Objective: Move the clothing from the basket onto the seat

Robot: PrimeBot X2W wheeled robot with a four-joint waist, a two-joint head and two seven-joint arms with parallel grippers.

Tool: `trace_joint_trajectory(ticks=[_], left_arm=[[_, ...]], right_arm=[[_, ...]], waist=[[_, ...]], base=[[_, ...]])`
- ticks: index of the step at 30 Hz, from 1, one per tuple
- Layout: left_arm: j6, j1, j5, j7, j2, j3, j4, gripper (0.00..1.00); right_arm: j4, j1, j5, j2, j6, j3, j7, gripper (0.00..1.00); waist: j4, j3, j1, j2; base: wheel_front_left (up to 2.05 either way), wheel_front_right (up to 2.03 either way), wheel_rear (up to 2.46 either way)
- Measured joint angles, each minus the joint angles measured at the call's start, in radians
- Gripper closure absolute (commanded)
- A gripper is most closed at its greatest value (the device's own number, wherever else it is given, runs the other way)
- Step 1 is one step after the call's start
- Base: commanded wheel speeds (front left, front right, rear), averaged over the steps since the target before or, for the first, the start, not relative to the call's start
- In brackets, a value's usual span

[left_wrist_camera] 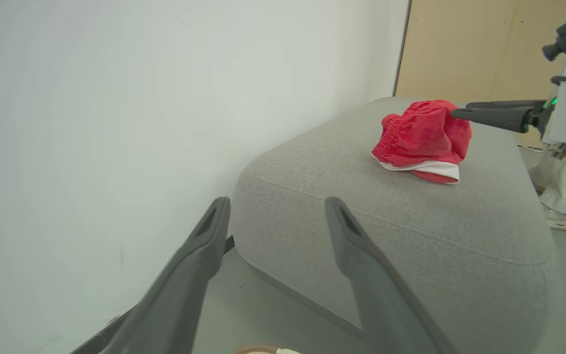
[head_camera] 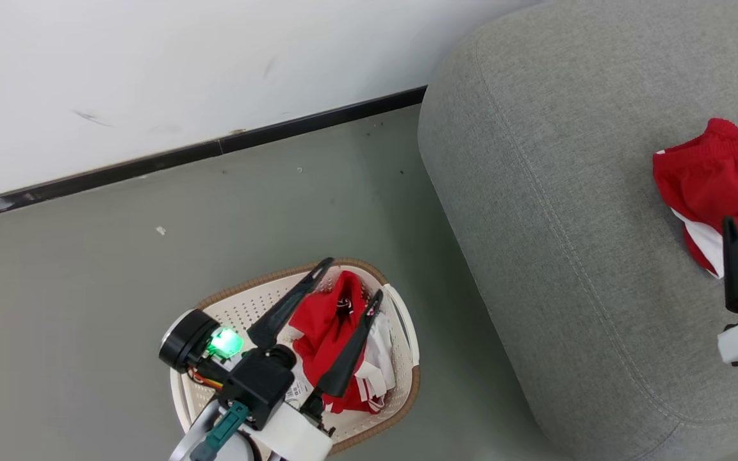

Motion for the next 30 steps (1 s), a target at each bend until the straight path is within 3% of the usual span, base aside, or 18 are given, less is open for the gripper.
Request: trace_joint_trajectory(ticks=[14, 21, 30], left_arm=[[0.091, 0.076, -0.044, -0.021, 0.005, 0.142, 0.034, 0.00], [0.142, 0.138, -0.070, -0.021, 0.007, 0.228, 0.049, 0.00], [0.170, 0.199, -0.098, -0.022, 0.006, 0.301, 0.050, 0.00]], right_arm=[[-0.177, 0.009, -0.054, 0.085, 0.000, 0.137, 0.000, 0.00], [-0.214, 0.009, -0.083, 0.125, 0.000, 0.191, 0.000, 0.00], [-0.236, 0.067, -0.122, 0.162, 0.000, 0.204, 0.000, 0.00]], waist=[[0.049, -0.058, 0.0000, 0.0000], [0.092, -0.095, 0.0000, 0.0000], [0.153, -0.154, 0.0000, 0.0000]], base=[[0.00, 0.00, 0.00], [0.00, 0.00, 0.00], [0.00, 0.00, 0.00]])
